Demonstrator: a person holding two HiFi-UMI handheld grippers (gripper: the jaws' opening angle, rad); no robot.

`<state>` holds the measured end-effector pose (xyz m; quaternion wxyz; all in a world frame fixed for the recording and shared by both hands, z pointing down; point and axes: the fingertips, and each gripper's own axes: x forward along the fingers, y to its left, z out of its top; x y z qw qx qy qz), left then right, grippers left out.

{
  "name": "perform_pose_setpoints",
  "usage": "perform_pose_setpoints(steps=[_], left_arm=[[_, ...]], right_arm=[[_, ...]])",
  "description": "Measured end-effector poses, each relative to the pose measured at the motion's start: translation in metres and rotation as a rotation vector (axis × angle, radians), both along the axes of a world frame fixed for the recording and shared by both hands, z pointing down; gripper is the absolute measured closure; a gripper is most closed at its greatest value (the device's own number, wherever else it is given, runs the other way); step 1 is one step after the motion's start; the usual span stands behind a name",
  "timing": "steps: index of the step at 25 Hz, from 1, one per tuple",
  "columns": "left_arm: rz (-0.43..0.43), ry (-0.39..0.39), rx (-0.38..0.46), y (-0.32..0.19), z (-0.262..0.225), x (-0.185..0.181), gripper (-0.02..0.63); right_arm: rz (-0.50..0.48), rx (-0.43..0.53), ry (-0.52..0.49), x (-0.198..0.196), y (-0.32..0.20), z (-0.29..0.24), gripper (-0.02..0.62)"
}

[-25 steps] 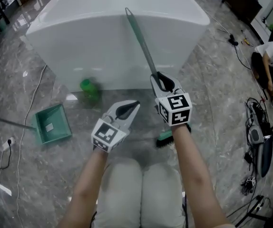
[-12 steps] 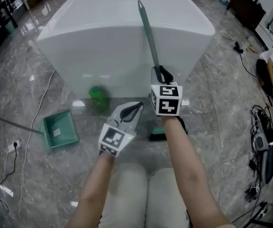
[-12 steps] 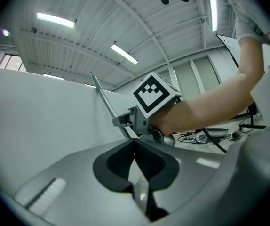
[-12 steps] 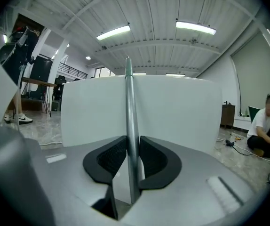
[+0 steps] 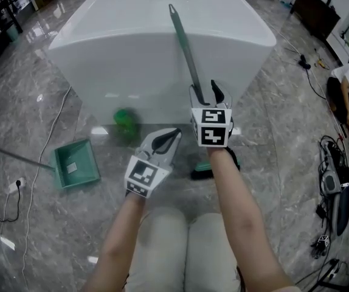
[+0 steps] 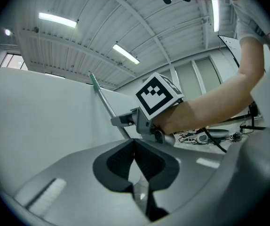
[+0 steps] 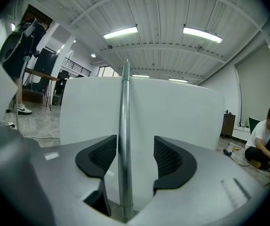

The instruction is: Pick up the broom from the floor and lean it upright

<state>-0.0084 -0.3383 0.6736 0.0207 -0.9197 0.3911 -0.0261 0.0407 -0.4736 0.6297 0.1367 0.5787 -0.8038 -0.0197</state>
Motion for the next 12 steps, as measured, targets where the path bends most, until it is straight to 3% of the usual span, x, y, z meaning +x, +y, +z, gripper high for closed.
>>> perform_pose_setpoints(steps=[5,12], left_arm=[[0.022,0.003,0.004,-0.002,-0.003,0.008,0.606],[0.035,-0.009,-0.017,-0.002,-0.037,0.016,0.606]], right_arm=[[-0.048,-0.031,0.036,-0.001,0.008,0.011,0.318],[-0.161,-0.046,0.013,-0.004,0.035,-0.016,0.316]])
